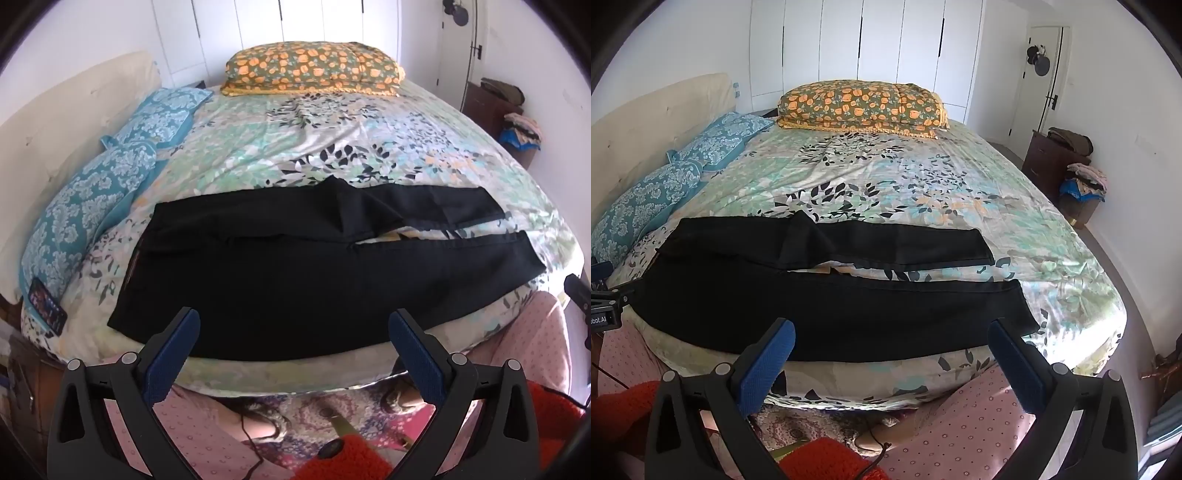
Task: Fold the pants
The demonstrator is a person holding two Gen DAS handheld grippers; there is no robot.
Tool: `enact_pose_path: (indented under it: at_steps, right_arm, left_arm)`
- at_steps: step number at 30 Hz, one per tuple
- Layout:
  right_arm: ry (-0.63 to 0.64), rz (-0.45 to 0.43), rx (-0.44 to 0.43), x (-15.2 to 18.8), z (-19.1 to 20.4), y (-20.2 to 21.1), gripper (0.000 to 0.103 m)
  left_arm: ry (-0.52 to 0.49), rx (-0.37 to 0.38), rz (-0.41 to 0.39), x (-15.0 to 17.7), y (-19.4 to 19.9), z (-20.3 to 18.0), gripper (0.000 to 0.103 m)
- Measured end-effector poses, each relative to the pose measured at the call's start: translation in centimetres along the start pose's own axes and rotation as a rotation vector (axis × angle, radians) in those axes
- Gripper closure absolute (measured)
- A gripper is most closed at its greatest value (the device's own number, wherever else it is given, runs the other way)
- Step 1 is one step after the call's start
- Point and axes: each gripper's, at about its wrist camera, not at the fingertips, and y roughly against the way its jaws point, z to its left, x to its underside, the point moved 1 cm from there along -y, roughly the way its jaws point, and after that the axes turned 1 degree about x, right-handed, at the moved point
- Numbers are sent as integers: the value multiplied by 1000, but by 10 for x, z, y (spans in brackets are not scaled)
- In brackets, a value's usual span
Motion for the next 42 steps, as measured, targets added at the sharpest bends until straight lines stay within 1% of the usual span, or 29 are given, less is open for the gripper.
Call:
enact_pose_path:
  at_steps: [3, 5, 7, 8, 16, 23, 37, 42]
  right_arm:
    - [-26, 31, -13, 2, -4, -2, 0]
    - [-51, 48, -42, 4, -7, -4, 0]
    - [-67, 51, -75, 6, -9, -4, 0]
    - [-67, 51, -77, 7, -8, -5, 0]
    - [-31, 49, -55, 7, -1, -6, 0]
    - [-42, 48, -41, 5, -3, -7, 0]
    - [-27, 51, -61, 4, 2, -10, 0]
    - [-5, 66, -17, 1, 6, -12, 0]
  left_arm:
    - [-10, -2, 7, 1, -1, -2, 1]
    - [-15, -5, 9, 4, -1, -4, 1]
    - [-18, -9, 12, 4, -1, -4, 1]
    - [-19, -12, 12, 4, -1, -6, 1]
    - [-37, -23, 18, 4, -3, -10, 1]
    - [-45, -25, 26, 4, -6, -12, 1]
    - [-53, -27, 32, 6, -8, -13, 1]
    - [-49, -21, 40, 7, -10, -10, 1]
